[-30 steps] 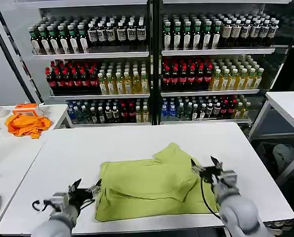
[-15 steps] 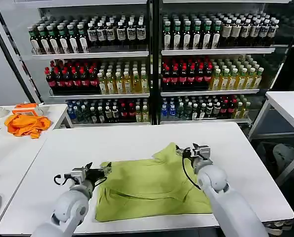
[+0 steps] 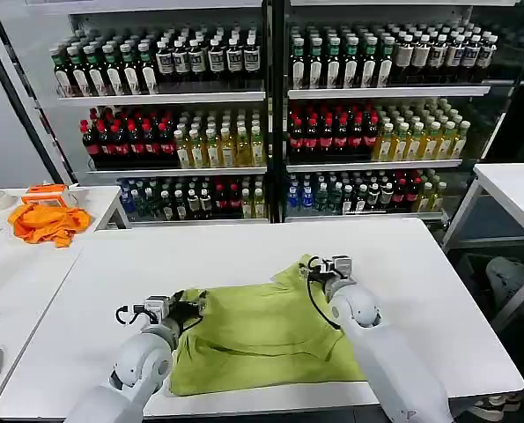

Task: Fold and organize the clothes.

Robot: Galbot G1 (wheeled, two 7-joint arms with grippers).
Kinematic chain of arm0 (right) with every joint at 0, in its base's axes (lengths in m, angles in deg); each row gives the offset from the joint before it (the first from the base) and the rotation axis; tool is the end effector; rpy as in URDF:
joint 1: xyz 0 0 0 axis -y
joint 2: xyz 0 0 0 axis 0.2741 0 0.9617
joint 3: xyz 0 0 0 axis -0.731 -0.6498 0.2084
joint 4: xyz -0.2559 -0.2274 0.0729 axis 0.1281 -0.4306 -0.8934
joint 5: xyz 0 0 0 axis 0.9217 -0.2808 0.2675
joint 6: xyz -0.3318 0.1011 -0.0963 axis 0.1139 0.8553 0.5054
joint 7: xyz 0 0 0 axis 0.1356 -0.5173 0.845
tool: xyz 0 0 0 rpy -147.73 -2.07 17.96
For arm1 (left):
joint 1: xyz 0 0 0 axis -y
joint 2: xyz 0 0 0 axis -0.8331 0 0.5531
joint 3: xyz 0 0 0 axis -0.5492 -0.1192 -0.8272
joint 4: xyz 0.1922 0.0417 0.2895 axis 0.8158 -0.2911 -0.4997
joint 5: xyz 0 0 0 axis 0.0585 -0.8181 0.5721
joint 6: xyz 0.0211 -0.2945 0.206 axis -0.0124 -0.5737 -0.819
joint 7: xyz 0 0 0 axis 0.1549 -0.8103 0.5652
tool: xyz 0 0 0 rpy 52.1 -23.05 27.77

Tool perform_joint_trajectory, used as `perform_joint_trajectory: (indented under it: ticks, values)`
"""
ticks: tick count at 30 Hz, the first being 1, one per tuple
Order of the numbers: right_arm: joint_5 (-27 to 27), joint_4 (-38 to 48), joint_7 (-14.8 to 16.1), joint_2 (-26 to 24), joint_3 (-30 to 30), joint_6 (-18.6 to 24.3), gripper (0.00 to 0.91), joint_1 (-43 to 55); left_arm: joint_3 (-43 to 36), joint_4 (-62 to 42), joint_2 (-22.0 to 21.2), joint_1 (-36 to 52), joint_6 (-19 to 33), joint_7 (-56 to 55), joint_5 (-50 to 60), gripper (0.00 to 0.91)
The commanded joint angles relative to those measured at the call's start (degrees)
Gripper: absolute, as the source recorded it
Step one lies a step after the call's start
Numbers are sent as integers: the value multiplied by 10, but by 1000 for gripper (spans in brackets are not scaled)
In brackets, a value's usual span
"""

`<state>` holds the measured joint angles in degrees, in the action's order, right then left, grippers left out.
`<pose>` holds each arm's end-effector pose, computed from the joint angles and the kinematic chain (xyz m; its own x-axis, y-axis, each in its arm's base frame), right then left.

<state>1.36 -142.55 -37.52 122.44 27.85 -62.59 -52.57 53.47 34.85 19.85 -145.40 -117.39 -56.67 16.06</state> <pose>0.4563 0.0326 -0.3059 -0.8177 -0.1699 0.5500 -0.1715 0.9840 0.0489 0.3388 0.0216 -0.2996 -0.8300 0.0870 0.5509 0.0756 0.9962 -0.0435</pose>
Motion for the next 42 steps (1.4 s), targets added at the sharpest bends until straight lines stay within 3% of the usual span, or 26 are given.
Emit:
perform_joint_trajectory:
  ticks: [1,4,7,18,30,42]
  values:
    - [-6,17,1,8,-10,-2,0,3,-9,-13,0,-4,-1,13,-4,20]
    - [4,12,1,3,-15,2,0,-1,-7,-11,1,-10,-1,16,-5,20]
    - [38,7,3,-8,-33,42,0,-7,-3,-5,3,-14,0,19,-7,20]
    - [12,-106,0,-36,-12,46,0,-38,29,78,29,-34,26,33,-33,20]
    - [10,-289,-10,-72,94,40,0,-179,85,176,37,-136,32,56,-54,20]
    - [7,-445,-11,-93,186,29,0,-353,118,244,15,-237,22,69,-18,20]
